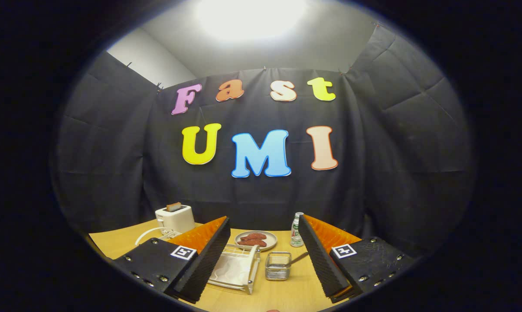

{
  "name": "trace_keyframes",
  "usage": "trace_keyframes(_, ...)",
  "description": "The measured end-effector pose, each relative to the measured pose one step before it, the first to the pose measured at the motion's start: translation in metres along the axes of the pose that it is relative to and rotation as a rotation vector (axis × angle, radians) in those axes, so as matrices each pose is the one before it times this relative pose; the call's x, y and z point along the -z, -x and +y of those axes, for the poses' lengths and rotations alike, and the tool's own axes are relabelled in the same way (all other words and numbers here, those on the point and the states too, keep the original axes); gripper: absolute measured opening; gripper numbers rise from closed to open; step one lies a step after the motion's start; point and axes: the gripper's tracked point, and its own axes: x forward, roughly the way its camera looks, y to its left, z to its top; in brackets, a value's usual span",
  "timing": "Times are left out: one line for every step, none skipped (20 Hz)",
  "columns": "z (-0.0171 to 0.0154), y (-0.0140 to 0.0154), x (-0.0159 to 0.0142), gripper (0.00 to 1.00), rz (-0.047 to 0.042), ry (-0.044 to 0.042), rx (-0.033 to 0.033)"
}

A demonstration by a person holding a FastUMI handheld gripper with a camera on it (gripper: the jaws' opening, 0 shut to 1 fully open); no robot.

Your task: Take the plate from the dish rack, then take the spoon from the basket and place it into the plate.

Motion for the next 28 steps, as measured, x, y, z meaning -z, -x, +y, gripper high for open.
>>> trace_keyframes(0.01131, -0.01269, -0.00239, 0.98, 0.00446, -0.0028, -0.02505)
trace_keyframes(0.01011, -0.0141, -0.00029, 0.98, 0.00989, -0.00653, -0.02313)
trace_keyframes(0.00957, -0.01439, 0.00231, 0.98, 0.01883, -0.00614, -0.02325)
trace_keyframes(0.00851, -0.01329, 0.00447, 0.98, 0.0213, -0.00963, -0.01653)
trace_keyframes(0.00651, -0.01492, 0.00483, 0.98, 0.02364, -0.00852, -0.01329)
trace_keyframes(0.00589, -0.01509, 0.00732, 0.98, 0.03186, -0.00802, -0.01182)
trace_keyframes(0.0053, -0.01498, 0.00991, 0.98, 0.04784, -0.00947, -0.00954)
trace_keyframes(0.00502, -0.01321, 0.01223, 0.98, 0.04557, -0.01234, -0.00964)
trace_keyframes(0.00304, -0.01437, 0.01013, 0.98, 0.05216, -0.01495, -0.00861)
trace_keyframes(0.00256, -0.01326, 0.01009, 0.98, 0.05059, -0.01966, -0.00576)
trace_keyframes(0.00101, -0.01194, 0.01083, 0.98, 0.05373, -0.01896, -0.00219)
trace_keyframes(0.00213, -0.01322, 0.0098, 0.98, 0.05141, -0.01572, -0.00383)
trace_keyframes(-0.00048, -0.01265, 0.00866, 0.98, 0.04858, -0.01383, 0.00436)
trace_keyframes(-0.00081, -0.0107, 0.00703, 0.98, 0.05004, -0.01026, 0.0013)
trace_keyframes(-0.00043, -0.00976, 0.00711, 0.98, 0.04618, -0.01297, 0.00245)
trace_keyframes(0.00067, -0.01149, 0.00985, 0.98, 0.0547, -0.00879, -0.00123)
trace_keyframes(0.00125, -0.00952, 0.01185, 0.98, 0.06846, -0.0073, -0.00317)
trace_keyframes(0.00123, -0.00856, 0.00752, 0.98, 0.06064, -0.01161, -0.00886)
trace_keyframes(0.00178, -0.00624, 0.00703, 0.98, 0.05575, -0.0172, -0.00958)
trace_keyframes(0.0017, -0.00614, 0.0053, 0.99, 0.0485, -0.01886, -0.00927)
trace_keyframes(0.00069, -0.00447, 0.0041, 0.99, 0.03608, -0.01871, -0.00721)
trace_keyframes(-0.00109, -0.00448, 0.00616, 0.98, 0.03281, -0.01008, -0.00454)
trace_keyframes(-0.00108, -0.00333, 0.00391, 0.99, 0.03563, -0.00861, -0.00132)
trace_keyframes(0.0002, -0.00535, 0.00403, 0.99, 0.02379, -0.00496, -0.00082)
trace_keyframes(-0.00133, -0.00298, 0.00364, 0.99, 0.02681, -0.0037, 0.00015)
trace_keyframes(-0.00074, -0.0028, 0.00349, 0.97, 0.0324, -0.01354, -0.0028)
trace_keyframes(-0.0012, -0.00074, 0.00743, 0.86, 0.04201, -0.01935, 0.00626)
trace_keyframes(0.00239, -0.00135, 0.00143, 0.8, 0.02097, -0.01869, -0.01096)
